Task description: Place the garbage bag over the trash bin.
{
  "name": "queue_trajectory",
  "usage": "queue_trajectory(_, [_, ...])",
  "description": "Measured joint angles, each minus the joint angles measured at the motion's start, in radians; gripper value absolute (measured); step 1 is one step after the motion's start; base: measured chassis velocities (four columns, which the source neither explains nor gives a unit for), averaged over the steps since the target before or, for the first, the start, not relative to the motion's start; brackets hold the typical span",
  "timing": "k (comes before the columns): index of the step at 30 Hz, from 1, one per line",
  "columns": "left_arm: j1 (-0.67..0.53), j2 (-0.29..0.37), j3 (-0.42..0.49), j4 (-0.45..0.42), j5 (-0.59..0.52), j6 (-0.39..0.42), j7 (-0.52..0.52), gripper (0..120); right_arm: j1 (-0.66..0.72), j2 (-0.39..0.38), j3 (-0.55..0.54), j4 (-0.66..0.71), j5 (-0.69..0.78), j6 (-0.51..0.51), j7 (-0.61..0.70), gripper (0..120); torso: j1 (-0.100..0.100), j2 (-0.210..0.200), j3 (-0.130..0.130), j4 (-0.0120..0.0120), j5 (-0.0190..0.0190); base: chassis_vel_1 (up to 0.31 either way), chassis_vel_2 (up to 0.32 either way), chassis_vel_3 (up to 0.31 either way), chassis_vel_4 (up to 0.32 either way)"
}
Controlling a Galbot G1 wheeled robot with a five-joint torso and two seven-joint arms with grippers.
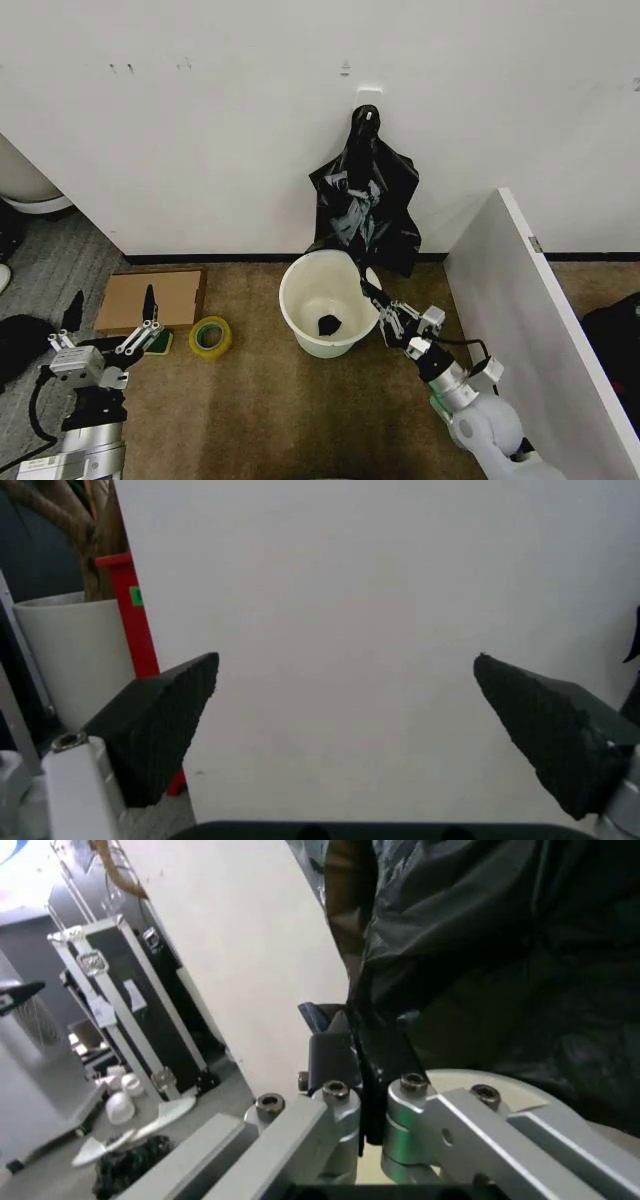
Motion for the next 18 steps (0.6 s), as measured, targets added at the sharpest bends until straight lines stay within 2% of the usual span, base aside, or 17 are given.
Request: queue_trajectory(18, [0.0, -0.005, 0.0, 0.004, 0.0, -0.004, -0.001, 100, -0.08, -0.048, 0.012, -0.035, -0.105, 0.148, -0.116, 0, 0.0, 0.0, 0.0, 0.0001, 0.0001, 0.0, 0.0, 0.0, 0.0])
